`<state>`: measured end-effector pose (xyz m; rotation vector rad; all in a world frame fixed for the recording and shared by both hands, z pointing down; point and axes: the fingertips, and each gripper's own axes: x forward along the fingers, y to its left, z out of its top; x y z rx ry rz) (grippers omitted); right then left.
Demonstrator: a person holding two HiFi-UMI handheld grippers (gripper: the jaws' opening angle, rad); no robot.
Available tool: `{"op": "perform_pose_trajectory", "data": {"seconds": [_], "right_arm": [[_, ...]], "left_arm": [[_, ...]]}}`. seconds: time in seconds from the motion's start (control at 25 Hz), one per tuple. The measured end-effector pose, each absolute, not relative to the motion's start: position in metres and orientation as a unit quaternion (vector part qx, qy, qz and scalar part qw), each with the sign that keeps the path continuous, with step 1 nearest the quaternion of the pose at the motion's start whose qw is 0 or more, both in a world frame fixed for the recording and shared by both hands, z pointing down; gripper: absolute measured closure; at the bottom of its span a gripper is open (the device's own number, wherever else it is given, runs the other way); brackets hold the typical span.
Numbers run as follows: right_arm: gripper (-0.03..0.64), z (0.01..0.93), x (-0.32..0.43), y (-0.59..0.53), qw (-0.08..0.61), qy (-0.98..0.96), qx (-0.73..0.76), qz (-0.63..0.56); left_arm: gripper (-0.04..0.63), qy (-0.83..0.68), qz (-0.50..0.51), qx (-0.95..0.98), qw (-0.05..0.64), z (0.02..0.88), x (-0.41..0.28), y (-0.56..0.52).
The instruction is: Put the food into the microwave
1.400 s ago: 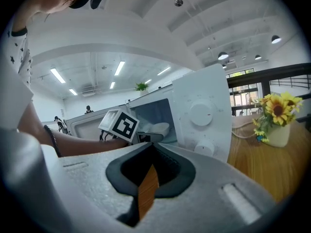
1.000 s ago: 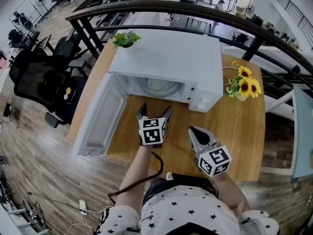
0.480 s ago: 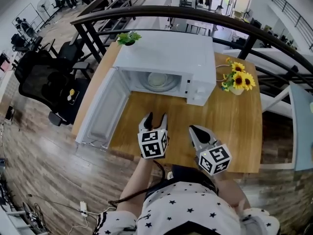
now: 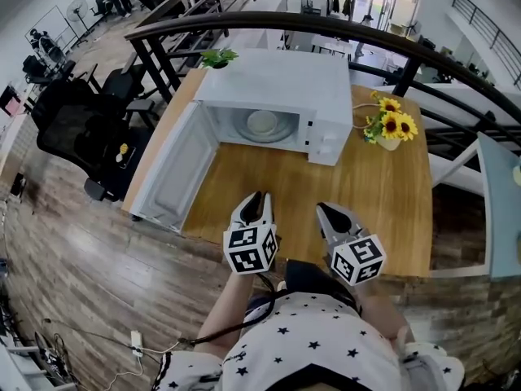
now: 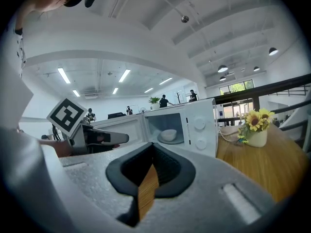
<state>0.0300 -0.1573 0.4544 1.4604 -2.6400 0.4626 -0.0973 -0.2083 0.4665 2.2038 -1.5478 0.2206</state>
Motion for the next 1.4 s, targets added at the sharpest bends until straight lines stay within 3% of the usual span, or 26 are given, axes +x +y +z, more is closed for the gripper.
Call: {"op": "perform_pose_trajectory", "data": {"seconds": [0.4,1.4], "right_arm": [[0.611,0.448,0.029,-0.138,0.037,-0.867,0.477,0.14],[0.611,0.446,0.007,-0.116,0.067,-0.885,0.446,0.117]], "left_arm": [[0.572,-0.562,0.063,0.798,0.208,0.454,-0.109,-0.167],[0.575,-0.551,0.06,0.807,0.203,0.447,-0.113,-0.143]]}}
